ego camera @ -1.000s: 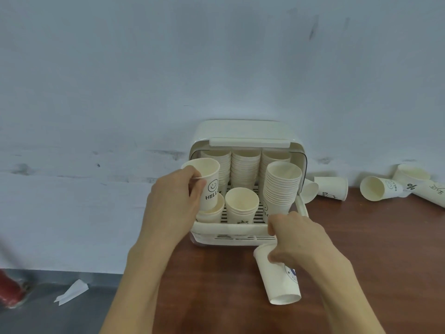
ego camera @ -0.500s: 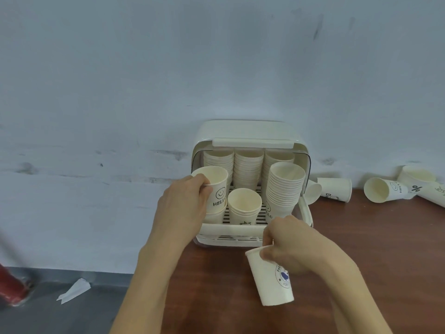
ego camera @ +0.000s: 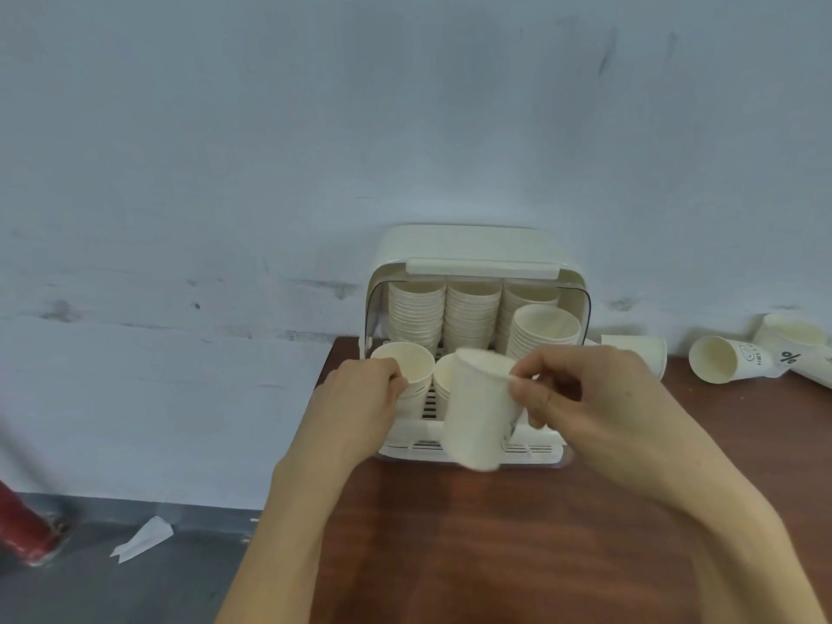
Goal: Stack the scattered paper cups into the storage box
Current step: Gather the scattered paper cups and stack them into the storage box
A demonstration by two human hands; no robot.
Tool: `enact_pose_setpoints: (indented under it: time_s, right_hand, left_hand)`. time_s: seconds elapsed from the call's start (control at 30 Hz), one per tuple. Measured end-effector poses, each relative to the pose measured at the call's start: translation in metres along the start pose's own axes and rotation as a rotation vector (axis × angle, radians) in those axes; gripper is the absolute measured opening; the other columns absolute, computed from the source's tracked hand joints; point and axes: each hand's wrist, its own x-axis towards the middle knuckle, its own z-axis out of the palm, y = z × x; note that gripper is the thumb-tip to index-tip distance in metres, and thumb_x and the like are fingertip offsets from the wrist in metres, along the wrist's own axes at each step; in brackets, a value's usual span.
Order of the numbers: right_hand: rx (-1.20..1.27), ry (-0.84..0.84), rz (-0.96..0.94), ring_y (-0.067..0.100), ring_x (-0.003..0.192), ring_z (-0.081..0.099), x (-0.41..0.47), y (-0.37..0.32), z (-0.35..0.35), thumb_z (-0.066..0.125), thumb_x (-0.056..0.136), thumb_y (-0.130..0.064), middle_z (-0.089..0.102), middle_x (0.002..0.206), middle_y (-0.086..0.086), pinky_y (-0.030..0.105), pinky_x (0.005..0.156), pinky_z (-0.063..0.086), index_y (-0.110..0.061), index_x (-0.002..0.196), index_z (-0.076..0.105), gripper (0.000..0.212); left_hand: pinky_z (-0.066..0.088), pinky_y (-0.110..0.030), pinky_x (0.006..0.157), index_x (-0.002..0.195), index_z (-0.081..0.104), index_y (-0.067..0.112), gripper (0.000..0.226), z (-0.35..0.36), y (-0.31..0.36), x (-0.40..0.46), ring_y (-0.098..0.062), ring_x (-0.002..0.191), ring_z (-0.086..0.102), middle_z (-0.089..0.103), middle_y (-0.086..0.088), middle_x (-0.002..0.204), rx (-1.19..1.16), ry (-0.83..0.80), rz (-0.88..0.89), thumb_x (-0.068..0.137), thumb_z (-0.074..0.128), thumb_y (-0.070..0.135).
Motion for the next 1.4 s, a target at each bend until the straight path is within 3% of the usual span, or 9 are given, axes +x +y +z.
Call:
enact_pose_setpoints:
  time_s: [0.2, 0.4, 0.53, 0.7, 1.07, 1.27, 1.4]
  right_hand:
    - [0.091, 0.346, -0.029, 0.003, 0.065, 0.056, 0.011, 0.005, 0.016, 0.062, 0.091, -0.026, 0.065, 0.066, -0.013, 0.012, 0.06, 0.042, -0.03, 0.083, 0.067, 0.01]
    - [0.069, 0.467, -0.06, 0.006, 0.073, 0.056, 0.021, 0.015, 0.034, 0.059, 0.093, -0.019, 0.066, 0.071, -0.012, 0.018, 0.063, 0.043, -0.022, 0.093, 0.067, 0.008]
    - [-0.04, 0.461, -0.069, 0.01, 0.066, 0.053, 0.028, 0.027, 0.05, 0.059, 0.093, -0.019, 0.065, 0.072, -0.01, 0.027, 0.066, 0.043, -0.021, 0.094, 0.067, 0.008]
    - [-0.187, 0.409, -0.073, 0.022, 0.073, 0.056, 0.033, 0.036, 0.067, 0.053, 0.095, -0.023, 0.063, 0.075, -0.003, 0.04, 0.064, 0.048, -0.02, 0.093, 0.063, 0.01]
    - [-0.4, 0.229, -0.023, 0.027, 0.079, 0.057, 0.035, 0.043, 0.078, 0.045, 0.098, -0.026, 0.064, 0.08, 0.002, 0.04, 0.065, 0.046, -0.018, 0.098, 0.063, 0.02]
    - [-0.516, 0.156, 0.053, 0.025, 0.084, 0.06, 0.035, 0.045, 0.08, 0.047, 0.095, -0.015, 0.066, 0.088, 0.0, 0.037, 0.065, 0.047, -0.022, 0.102, 0.063, 0.018]
    - [-0.524, 0.118, 0.084, 0.026, 0.089, 0.058, 0.035, 0.042, 0.083, 0.045, 0.094, -0.014, 0.066, 0.093, 0.0, 0.034, 0.064, 0.039, -0.023, 0.106, 0.063, 0.023]
  left_hand:
    - [0.048, -0.038, 0.072, 0.098, 0.063, 0.022, 0.023, 0.005, -0.006, 0.002, -0.03, 0.089, 0.057, 0.064, -0.005, 0.097, 0.026, -0.034, -0.011, 0.098, 0.043, 0.034]
    - [0.049, -0.039, 0.072, 0.096, 0.064, 0.022, 0.024, 0.005, -0.007, 0.002, -0.029, 0.087, 0.056, 0.064, -0.005, 0.094, 0.023, -0.063, -0.004, 0.098, 0.043, 0.034]
    - [0.05, -0.041, 0.076, 0.097, 0.065, 0.024, 0.024, 0.005, -0.008, 0.002, -0.029, 0.088, 0.057, 0.064, -0.006, 0.096, 0.026, -0.077, -0.016, 0.098, 0.043, 0.035]
    - [0.051, -0.042, 0.078, 0.099, 0.065, 0.024, 0.026, 0.006, -0.009, 0.002, -0.03, 0.089, 0.057, 0.063, -0.007, 0.099, 0.028, -0.088, -0.023, 0.098, 0.042, 0.035]
    - [0.051, -0.04, 0.075, 0.099, 0.066, 0.024, 0.026, 0.004, -0.009, 0.002, -0.028, 0.087, 0.058, 0.064, -0.006, 0.097, 0.033, -0.081, -0.008, 0.098, 0.043, 0.035]
    - [0.051, -0.04, 0.075, 0.097, 0.066, 0.024, 0.025, 0.004, -0.01, 0.002, -0.027, 0.086, 0.059, 0.065, -0.005, 0.096, 0.027, -0.071, -0.011, 0.097, 0.043, 0.034]
    - [0.051, -0.041, 0.078, 0.103, 0.067, 0.026, 0.027, 0.001, -0.009, 0.001, -0.027, 0.089, 0.059, 0.066, -0.005, 0.1, 0.011, -0.075, -0.013, 0.098, 0.043, 0.037]
